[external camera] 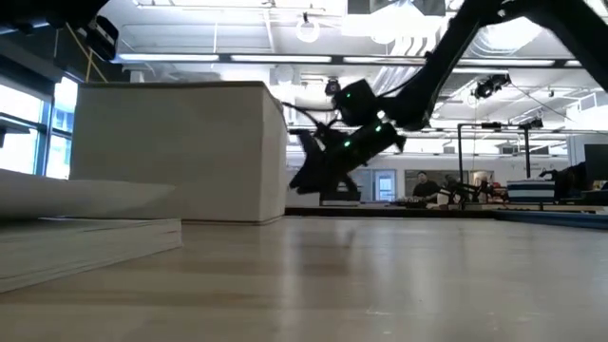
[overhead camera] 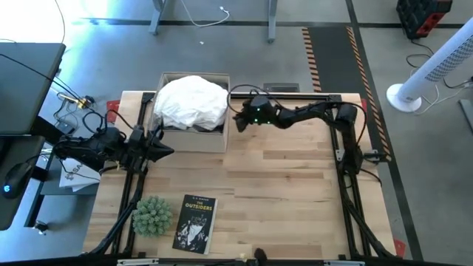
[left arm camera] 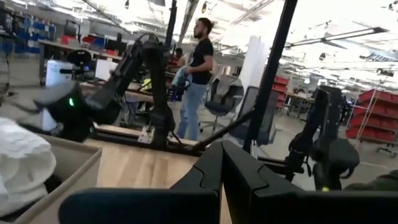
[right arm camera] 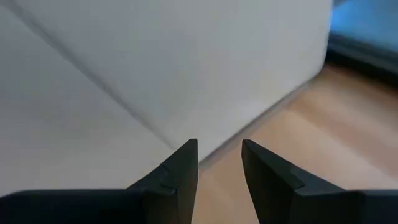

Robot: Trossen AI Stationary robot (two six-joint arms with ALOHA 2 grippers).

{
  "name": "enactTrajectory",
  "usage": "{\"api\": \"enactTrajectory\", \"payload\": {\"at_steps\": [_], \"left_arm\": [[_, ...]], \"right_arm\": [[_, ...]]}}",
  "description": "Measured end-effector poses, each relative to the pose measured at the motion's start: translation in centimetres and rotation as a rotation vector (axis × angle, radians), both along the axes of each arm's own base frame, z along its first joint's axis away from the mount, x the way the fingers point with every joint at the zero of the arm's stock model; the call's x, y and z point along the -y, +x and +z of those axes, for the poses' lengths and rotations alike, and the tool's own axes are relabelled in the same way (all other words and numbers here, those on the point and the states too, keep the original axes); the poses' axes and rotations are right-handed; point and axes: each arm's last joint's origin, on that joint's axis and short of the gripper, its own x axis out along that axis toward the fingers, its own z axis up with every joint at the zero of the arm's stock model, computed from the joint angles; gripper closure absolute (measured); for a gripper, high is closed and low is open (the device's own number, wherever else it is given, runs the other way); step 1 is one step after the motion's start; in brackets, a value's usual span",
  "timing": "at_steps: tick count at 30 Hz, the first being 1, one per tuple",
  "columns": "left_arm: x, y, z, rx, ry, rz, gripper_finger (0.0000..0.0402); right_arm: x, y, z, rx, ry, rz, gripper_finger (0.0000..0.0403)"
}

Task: Sort clothes
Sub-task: Return to Home Position

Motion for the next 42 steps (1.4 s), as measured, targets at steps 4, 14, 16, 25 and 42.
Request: {"api": "enactTrajectory", "payload": {"at_steps": [4, 14, 16, 25, 42], "left_arm": [[0.1, 0.0, -0.2, -0.015, -0.011, -0.006, 0.0401], [0.0, 0.5, -1.2, -0.061, -0.009, 0.053, 0.0401], [0.1, 0.9, -1.9, -0.094, -0.01, 0.069, 0.0401], [1.3, 4.0, -5.3, -0.111, 0.103, 0.045, 0.0401], [-1.5, 4.4, -7.3, -0.088, 0.157, 0.103, 0.0401]], "right_arm": [[-0.5, -1.6, 2.4, -0.006, -0.039, 0.063, 0.0288], [-8.8, -12.3, 6.9, 0.048, -0.077, 0.211, 0.0295], [-11.3, -14.8, 7.3, 0.108, -0.066, 0.273, 0.0295], [-19.4, -22.5, 8.1, 0.428, -0.055, 0.51, 0.0296], [-20.8, -26.1, 5.1, 0.539, -0.168, 0.532, 0.0296]]}}
